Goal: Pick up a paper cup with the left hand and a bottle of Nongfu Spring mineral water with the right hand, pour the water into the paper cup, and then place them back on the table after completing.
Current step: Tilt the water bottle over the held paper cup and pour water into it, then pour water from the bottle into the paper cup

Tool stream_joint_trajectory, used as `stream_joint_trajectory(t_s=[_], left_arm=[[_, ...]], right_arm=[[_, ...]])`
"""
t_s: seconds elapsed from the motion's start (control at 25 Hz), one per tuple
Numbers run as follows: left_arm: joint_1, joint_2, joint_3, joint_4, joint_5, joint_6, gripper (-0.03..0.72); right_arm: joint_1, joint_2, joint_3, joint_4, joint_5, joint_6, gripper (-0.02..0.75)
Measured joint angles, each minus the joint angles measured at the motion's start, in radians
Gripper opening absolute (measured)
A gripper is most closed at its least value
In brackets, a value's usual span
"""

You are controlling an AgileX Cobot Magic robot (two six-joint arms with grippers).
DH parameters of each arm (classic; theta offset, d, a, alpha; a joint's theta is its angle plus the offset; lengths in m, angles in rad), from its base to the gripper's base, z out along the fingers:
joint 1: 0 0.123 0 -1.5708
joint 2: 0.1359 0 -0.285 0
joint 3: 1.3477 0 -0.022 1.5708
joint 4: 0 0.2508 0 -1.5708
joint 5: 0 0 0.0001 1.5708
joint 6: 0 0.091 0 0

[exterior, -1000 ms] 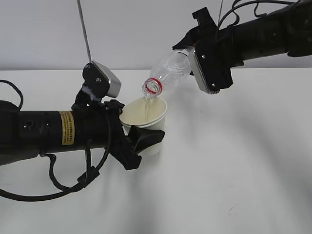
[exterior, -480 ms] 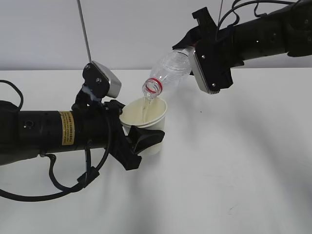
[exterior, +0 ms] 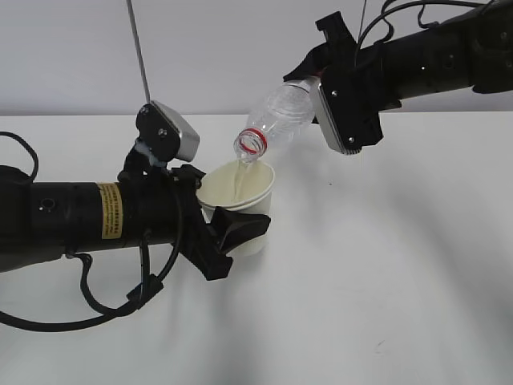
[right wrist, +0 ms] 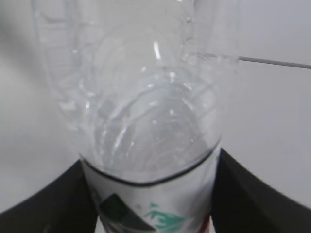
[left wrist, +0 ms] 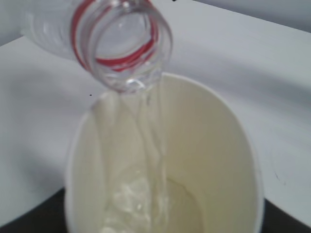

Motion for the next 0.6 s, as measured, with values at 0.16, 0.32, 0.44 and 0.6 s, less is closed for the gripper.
stream_joint_trajectory(t_s=[0.16, 0.32, 0.44, 0.6], left_arm=[[0.0, 0.001, 0.0, 0.0, 0.012, 0.0, 0.41], [0.0, 0.006, 0.0, 0.0, 0.02, 0.0, 0.41], [0.0, 0.012, 0.0, 0.0, 0.024, 0.0, 0.41], [0.0, 0.012, 0.0, 0.0, 0.024, 0.0, 0.406]], right_arm=[[0.0, 0.0, 0.0, 0.0, 0.0, 0.0, 0.447], [0.0, 0.0, 0.0, 0.0, 0.0, -0.002, 0.447], [0.0, 0.0, 0.0, 0.0, 0.0, -0.005, 0.447], [0.0, 0.0, 0.0, 0.0, 0.0, -0.02, 0.447]])
